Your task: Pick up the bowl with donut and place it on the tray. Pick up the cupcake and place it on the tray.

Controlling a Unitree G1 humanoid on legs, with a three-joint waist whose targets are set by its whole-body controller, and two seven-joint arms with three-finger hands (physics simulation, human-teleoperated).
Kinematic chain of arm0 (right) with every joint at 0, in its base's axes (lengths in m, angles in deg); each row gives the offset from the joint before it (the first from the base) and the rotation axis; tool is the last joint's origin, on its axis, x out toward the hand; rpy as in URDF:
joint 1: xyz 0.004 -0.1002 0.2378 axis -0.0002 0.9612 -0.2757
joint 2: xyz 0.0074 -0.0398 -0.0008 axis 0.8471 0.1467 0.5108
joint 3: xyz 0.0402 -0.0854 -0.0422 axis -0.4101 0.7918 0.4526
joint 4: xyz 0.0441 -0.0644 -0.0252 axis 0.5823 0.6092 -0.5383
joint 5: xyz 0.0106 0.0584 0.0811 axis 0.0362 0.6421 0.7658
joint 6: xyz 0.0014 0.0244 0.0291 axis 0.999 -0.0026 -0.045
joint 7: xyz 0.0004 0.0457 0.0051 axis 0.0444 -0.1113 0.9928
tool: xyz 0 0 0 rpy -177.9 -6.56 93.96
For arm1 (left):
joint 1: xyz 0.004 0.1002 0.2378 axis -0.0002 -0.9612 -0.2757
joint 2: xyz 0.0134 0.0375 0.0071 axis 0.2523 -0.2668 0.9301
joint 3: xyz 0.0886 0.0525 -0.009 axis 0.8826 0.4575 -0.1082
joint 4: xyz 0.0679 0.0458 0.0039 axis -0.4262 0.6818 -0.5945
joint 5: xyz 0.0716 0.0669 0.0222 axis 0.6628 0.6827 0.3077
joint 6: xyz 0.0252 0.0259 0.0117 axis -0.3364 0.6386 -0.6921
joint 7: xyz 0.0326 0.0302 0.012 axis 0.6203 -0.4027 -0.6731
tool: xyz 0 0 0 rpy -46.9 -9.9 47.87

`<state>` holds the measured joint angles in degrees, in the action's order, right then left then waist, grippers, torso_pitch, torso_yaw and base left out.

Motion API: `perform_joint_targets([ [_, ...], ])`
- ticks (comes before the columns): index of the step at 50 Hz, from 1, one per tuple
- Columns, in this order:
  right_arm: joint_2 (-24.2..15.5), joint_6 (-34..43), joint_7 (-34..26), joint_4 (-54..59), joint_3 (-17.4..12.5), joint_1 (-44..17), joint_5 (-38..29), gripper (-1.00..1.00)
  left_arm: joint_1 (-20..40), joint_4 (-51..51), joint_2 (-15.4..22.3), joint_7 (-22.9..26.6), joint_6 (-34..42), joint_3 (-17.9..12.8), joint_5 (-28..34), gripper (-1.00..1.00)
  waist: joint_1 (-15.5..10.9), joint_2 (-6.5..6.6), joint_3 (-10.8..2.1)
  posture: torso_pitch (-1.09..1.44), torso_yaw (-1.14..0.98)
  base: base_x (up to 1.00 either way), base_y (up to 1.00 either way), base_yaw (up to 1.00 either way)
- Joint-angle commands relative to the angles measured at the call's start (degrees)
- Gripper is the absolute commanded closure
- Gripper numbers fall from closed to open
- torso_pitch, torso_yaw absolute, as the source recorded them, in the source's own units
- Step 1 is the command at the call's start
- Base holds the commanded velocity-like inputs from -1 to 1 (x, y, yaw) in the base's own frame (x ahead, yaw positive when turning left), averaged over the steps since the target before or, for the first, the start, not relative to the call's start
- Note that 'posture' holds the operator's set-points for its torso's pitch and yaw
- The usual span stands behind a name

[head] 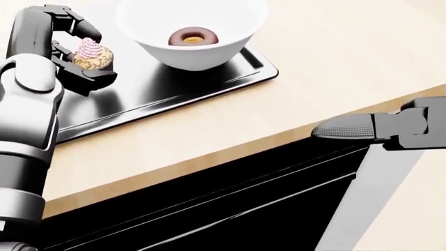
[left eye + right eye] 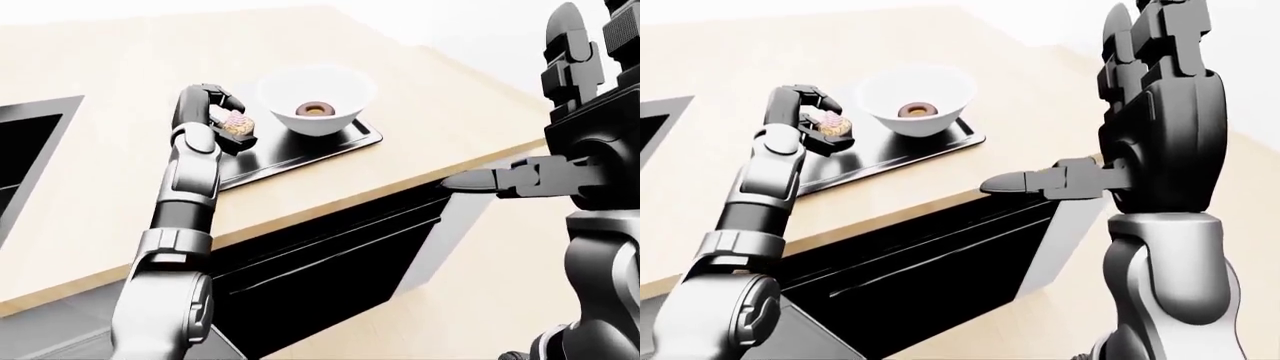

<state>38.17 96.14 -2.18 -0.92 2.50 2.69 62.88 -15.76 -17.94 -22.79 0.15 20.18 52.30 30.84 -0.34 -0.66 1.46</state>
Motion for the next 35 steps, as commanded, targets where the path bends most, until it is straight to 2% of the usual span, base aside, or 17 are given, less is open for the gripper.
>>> perform_joint_targets([
  [1, -0.6, -1.0, 0.3, -0.8, -0.5, -1.4, 0.1, -1.0, 2.3, -2.8, 0.7, -0.5, -1.3, -0.2, 0.6, 1.0, 0.0, 0.04, -1.52, 0.0, 0.0, 0.0, 0.0, 0.0],
  [21, -0.6, -2.4, 0.6, -0.6, -0.4, -0.3, 0.5, -1.0, 1.9, -1.1, 0.6, -0.9, -2.1, -0.3, 0.8, 1.0, 0.1, 0.03, -1.83, 0.0, 0.0, 0.0, 0.0, 0.0],
  [25, -0.5, -2.4, 0.6, -0.6, -0.4, -0.2, 0.6, -1.0, 1.7, -1.4, 0.6, -0.9, -1.8, -0.2, 1.1, 0.89, 0.1, 0.06, -1.83, 0.0, 0.0, 0.0, 0.0, 0.0],
  [29, -0.5, -2.5, 0.7, -0.6, -0.4, -0.2, 0.6, -1.0, 1.6, -1.2, 0.6, -1.0, -1.9, -0.3, 1.1, 0.61, 0.1, 0.06, -1.82, 0.0, 0.0, 0.0, 0.0, 0.0],
  [30, -0.5, -2.5, 0.7, -0.6, -0.3, -0.2, 0.6, -1.0, 1.7, -1.1, 0.6, -1.0, -2.0, -0.2, 1.1, 0.59, 0.2, 0.06, -1.82, 0.0, 0.0, 0.0, 0.0, 0.0],
  [31, -0.5, -2.5, 0.8, -0.6, -0.3, -0.2, 0.5, -1.0, 1.7, -1.0, 0.6, -1.0, -2.0, -0.2, 1.1, 0.47, 0.2, 0.06, -1.81, 0.0, 0.0, 0.0, 0.0, 0.0],
  [35, -0.4, -2.6, 0.8, -0.6, -0.3, -0.1, 0.5, -1.0, 1.7, -1.1, 0.7, -0.9, -1.9, -0.3, 1.2, 0.36, 0.2, 0.08, -1.78, 0.0, 0.0, 0.0, 0.0, 0.0],
])
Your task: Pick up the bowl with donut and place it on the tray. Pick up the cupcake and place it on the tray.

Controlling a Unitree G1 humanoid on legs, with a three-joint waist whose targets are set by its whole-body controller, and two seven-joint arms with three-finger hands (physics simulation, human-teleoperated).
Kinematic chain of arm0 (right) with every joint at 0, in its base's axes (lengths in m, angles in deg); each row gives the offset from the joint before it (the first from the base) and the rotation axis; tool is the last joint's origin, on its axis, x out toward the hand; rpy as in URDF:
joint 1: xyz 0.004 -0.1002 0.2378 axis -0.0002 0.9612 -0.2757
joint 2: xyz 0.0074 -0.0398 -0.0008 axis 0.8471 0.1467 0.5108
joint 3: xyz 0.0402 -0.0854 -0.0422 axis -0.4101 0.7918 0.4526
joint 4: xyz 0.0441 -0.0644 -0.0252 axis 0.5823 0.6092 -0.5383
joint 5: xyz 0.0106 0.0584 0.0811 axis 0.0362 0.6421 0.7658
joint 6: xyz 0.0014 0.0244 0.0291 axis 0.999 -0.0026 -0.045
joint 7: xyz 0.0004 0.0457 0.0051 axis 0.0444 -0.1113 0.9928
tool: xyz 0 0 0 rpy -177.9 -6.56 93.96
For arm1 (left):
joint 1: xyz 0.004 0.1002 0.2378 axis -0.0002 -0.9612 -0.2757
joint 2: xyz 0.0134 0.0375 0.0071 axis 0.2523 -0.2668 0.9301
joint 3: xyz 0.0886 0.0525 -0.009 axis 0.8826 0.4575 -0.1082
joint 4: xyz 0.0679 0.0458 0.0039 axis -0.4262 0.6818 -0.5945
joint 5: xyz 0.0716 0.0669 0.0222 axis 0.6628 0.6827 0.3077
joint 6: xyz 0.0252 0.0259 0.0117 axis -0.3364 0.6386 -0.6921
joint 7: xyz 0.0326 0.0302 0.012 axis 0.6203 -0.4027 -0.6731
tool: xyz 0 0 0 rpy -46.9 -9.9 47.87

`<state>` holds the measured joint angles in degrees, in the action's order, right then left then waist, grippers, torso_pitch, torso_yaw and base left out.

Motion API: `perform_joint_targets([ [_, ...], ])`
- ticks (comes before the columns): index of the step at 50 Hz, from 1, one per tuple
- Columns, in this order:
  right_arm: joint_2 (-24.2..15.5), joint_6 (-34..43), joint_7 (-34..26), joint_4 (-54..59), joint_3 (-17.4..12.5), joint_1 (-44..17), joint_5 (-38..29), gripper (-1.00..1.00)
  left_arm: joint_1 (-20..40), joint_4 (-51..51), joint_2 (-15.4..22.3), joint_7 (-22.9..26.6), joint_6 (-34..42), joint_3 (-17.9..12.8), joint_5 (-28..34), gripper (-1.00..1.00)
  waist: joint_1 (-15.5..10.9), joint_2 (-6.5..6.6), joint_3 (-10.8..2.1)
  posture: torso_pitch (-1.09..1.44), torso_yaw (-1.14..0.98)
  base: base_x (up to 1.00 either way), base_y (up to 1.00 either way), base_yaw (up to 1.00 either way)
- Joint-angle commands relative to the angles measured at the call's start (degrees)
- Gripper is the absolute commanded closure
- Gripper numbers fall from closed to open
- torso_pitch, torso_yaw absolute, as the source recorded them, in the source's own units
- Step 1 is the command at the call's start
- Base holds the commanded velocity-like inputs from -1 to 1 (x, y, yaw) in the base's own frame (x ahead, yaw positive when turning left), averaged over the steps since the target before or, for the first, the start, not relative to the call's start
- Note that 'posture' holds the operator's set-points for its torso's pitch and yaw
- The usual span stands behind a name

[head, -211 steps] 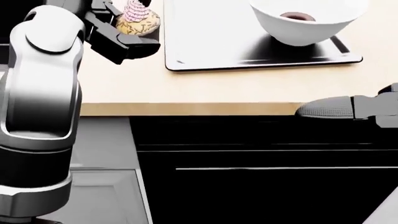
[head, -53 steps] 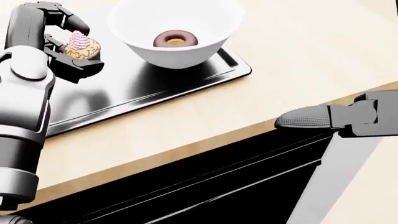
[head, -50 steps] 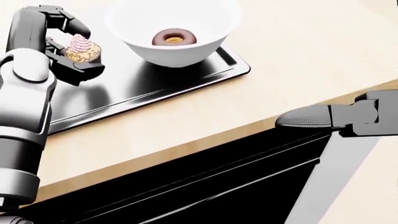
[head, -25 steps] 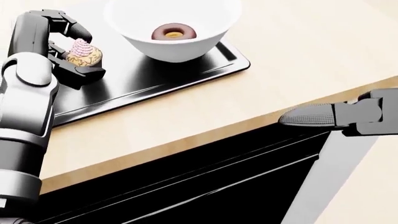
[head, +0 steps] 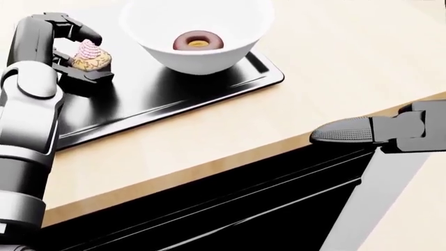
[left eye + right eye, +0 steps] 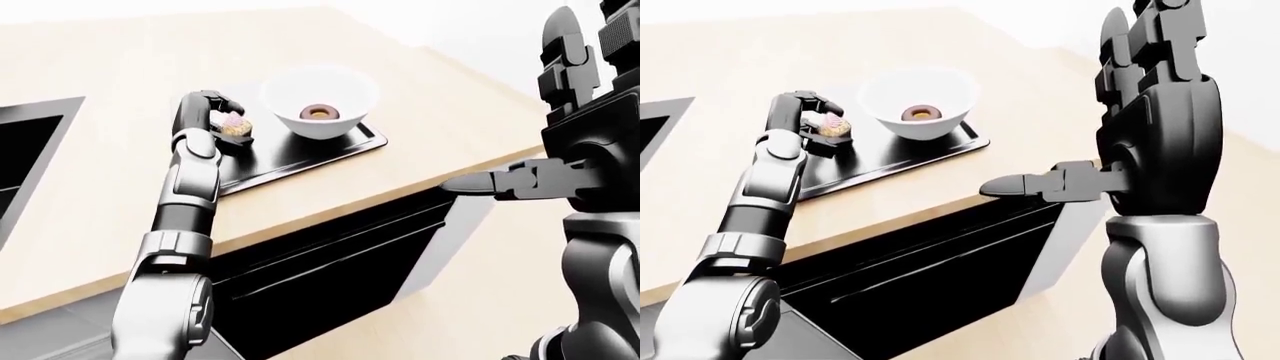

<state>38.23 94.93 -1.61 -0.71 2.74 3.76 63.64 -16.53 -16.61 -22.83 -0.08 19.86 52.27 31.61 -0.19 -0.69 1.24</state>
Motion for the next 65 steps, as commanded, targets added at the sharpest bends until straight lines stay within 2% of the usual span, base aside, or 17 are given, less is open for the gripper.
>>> perform_joint_targets([
  [1, -0.5, -1.4, 0.2, -0.8, -0.5, -1.2, -0.2, -1.0, 2.4, -2.5, 0.8, -0.7, -1.5, -0.2, 0.4, 0.33, 0.0, 0.12, -1.55, 0.0, 0.0, 0.0, 0.0, 0.0],
  [3, -0.5, -1.2, 0.2, -1.0, -0.7, -1.3, -0.1, -1.0, 2.3, -2.7, 0.7, -0.5, -1.5, 0.0, 0.7, 0.09, 0.0, 0.12, -1.53, 0.0, 0.0, 0.0, 0.0, 0.0],
  [6, -0.5, -1.1, 0.3, -1.1, -0.7, -1.3, 0.0, -1.0, 2.1, -3.1, 0.6, -0.4, -1.3, 0.0, 0.8, -0.02, 0.0, 0.12, -1.47, 0.0, 0.0, 0.0, 0.0, 0.0],
  [12, -0.5, -1.1, 0.3, -1.3, -1.0, -1.1, 0.3, -1.0, 2.0, -3.3, 0.6, -0.2, -1.3, -0.1, 0.9, -0.41, 0.0, 0.09, -1.4, 0.0, 0.0, 0.0, 0.0, 0.0],
  [14, -0.6, -1.3, 0.3, -1.2, -1.0, -1.0, 0.3, -1.0, 2.2, -2.9, 0.6, -0.3, -1.5, -0.1, 0.9, -0.45, 0.0, 0.08, -1.37, 0.0, 0.0, 0.0, 0.0, 0.0],
  [24, -0.9, -0.2, 0.8, -1.1, -1.5, -2.4, 1.6, -1.0, 2.8, -2.5, 0.8, 0.0, -1.5, -0.1, 1.1, -1.0, 0.0, 0.06, -1.32, 0.0, 0.0, 0.0, 0.0, 0.0],
  [33, -1.6, 0.5, 1.7, -1.2, -1.5, -3.1, 2.6, -1.0, 2.6, -6.8, 1.3, 1.6, 1.3, -0.5, 1.3, -1.0, -0.1, 0.03, -1.29, 0.0, 0.0, 0.0, 0.0, 0.0],
  [39, -2.2, 1.4, 2.4, -1.9, -2.0, -3.6, 3.7, -1.0, 1.6, -15.5, 1.9, 4.5, 6.4, -1.0, 1.5, -1.0, 0.0, 0.03, -1.08, 0.0, 0.0, 0.0, 0.0, 0.0],
  [53, -4.7, 0.9, 5.9, -2.1, -2.6, -3.1, 8.0, -1.0, -3.0, -43.1, 3.0, 14.4, 21.5, -1.7, 4.5, -1.0, -0.1, 0.16, -0.6, 0.0, 0.0, 0.0, 0.0, 0.0],
  [60, -5.0, 0.3, 6.8, -2.1, -2.3, -2.9, 8.7, -1.0, -4.0, -48.7, 2.6, 16.6, 24.1, -1.7, 5.6, -1.0, -0.2, -0.01, -0.42, 0.0, 0.0, 0.0, 0.0, 0.0],
  [63, -6.6, 0.4, 8.4, -2.1, -3.0, -3.1, 11.1, -1.0, -4.1, -53.3, 2.5, 18.9, 27.4, -1.1, 7.1, -1.0, -0.2, -0.04, -0.43, 0.0, 0.0, 0.0, 0.0, 0.0],
  [65, -9.9, 0.9, 12.1, -2.1, -3.7, -3.7, 16.0, -1.0, -4.2, -57.5, 2.6, 21.1, 30.4, -0.8, 8.5, -1.0, -0.2, -0.16, -0.33, 0.0, 0.0, 0.0, 0.0, 0.0],
])
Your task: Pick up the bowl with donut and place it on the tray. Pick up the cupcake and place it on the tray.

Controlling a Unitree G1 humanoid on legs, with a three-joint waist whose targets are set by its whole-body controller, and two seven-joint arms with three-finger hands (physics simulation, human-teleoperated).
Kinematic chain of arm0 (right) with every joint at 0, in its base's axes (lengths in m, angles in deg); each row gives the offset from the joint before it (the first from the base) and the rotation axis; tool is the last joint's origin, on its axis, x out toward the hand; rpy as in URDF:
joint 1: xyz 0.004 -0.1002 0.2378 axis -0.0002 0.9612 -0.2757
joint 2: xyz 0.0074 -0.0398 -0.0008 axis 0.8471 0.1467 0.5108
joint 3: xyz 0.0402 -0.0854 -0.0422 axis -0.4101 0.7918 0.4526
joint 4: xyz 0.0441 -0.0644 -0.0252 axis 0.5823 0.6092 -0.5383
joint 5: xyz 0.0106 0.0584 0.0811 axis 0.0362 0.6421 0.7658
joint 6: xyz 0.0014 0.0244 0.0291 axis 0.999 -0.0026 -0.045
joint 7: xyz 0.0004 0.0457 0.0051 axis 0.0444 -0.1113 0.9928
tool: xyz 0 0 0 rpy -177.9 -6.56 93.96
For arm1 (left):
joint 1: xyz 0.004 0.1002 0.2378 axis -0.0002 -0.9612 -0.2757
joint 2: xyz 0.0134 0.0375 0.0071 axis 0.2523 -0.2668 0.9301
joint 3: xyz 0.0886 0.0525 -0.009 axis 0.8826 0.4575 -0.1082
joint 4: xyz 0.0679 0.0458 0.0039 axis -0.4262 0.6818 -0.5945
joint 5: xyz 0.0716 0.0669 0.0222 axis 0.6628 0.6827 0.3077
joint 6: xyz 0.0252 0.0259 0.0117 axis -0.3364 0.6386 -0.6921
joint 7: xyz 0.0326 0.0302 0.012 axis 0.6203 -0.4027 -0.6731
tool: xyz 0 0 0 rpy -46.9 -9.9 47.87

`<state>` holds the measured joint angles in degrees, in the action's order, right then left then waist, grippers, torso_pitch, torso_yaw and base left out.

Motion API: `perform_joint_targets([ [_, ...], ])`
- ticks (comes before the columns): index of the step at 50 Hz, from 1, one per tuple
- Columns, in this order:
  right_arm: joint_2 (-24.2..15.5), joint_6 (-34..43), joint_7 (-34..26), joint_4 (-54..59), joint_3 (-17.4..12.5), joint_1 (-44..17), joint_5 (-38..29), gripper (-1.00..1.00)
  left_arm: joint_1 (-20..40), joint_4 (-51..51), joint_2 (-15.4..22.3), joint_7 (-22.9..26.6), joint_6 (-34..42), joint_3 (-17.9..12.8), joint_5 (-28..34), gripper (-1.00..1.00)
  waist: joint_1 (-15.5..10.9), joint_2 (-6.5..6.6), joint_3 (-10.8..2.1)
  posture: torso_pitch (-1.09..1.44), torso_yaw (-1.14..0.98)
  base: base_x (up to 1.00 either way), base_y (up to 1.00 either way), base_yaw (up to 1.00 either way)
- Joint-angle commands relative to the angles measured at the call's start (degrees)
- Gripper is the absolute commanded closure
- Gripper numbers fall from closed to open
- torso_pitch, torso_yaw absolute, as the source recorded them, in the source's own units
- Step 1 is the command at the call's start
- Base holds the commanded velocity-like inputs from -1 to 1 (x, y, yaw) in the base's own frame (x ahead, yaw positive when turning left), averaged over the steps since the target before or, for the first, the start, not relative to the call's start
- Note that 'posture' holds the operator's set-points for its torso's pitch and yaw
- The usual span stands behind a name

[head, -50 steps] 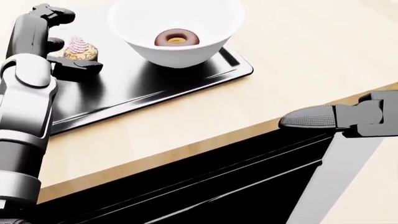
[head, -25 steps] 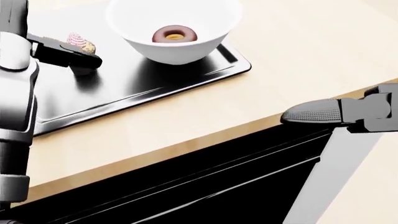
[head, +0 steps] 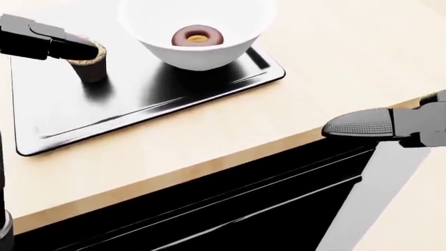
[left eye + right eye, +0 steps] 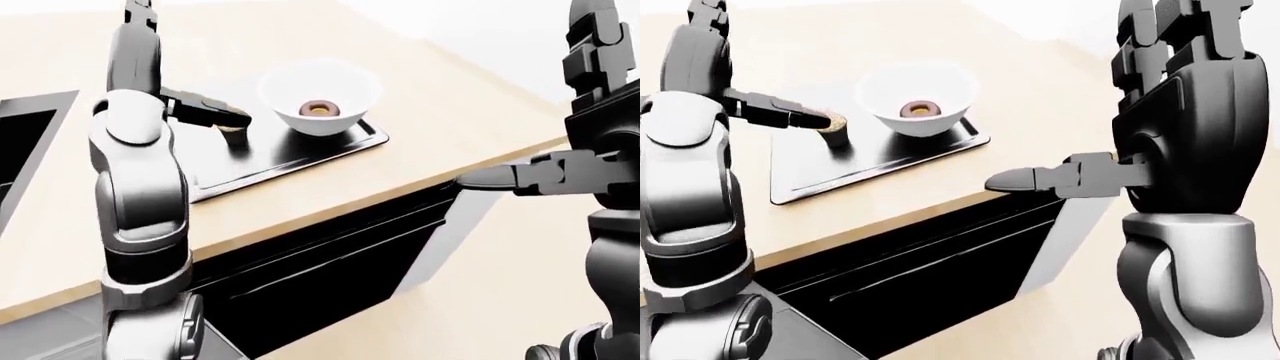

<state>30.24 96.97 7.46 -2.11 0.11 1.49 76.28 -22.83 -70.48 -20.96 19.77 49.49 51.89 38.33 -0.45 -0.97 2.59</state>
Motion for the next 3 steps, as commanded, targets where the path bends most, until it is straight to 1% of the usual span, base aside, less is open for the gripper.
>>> perform_joint_targets([
  [1, -4.4, -1.8, 5.8, -0.7, -1.6, -1.1, 7.1, -1.0, 1.6, -6.2, 0.9, 2.5, 2.3, 0.0, 2.7, -1.0, 0.0, 0.04, -1.65, 0.0, 0.0, 0.0, 0.0, 0.0],
  [3, -10.9, -3.6, 13.0, -0.7, -2.6, 0.1, 16.4, -1.0, 0.7, -12.0, 1.2, 5.6, 6.1, 0.5, 4.8, -1.0, 0.0, -0.13, -1.49, 0.0, 0.0, 0.0, 0.0, 0.0],
])
